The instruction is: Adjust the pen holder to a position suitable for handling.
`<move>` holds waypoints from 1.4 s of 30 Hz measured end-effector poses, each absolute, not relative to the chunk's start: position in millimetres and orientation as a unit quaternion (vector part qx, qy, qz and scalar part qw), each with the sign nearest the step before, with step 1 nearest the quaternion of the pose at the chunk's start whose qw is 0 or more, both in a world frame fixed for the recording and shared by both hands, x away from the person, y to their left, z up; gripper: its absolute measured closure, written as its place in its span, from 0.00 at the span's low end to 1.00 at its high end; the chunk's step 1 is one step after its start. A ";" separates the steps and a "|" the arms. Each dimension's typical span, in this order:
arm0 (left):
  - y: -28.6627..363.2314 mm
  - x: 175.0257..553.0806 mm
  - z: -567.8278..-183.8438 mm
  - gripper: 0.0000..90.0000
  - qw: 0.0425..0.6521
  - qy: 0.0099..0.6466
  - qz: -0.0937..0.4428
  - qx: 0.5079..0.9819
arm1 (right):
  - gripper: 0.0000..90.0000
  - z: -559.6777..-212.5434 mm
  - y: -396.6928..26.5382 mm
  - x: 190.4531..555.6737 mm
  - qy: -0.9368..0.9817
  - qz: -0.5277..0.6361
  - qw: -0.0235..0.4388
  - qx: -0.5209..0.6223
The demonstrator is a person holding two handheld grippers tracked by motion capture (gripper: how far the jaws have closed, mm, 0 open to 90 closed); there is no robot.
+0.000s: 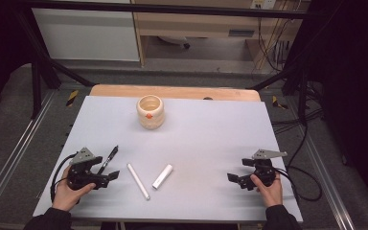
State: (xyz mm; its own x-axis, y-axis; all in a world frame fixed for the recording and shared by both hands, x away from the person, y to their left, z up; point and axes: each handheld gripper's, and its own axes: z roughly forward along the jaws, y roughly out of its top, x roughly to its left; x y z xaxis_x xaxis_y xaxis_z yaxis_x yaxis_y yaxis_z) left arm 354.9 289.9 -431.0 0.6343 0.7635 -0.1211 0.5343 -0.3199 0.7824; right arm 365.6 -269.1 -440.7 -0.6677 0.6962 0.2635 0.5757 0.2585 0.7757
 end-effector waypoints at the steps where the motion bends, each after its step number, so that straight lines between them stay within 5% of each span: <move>1: 289.3 354.9 -431.2 0.07 0.419 0.404 0.136 0.802 | 0.01 -440.5 -269.0 365.5 0.789 0.458 0.066 0.404; 42: 254.9 368.6 -401.7 0.07 0.400 0.383 0.141 0.820 | 0.01 -441.3 -268.1 365.8 0.794 0.450 0.065 0.404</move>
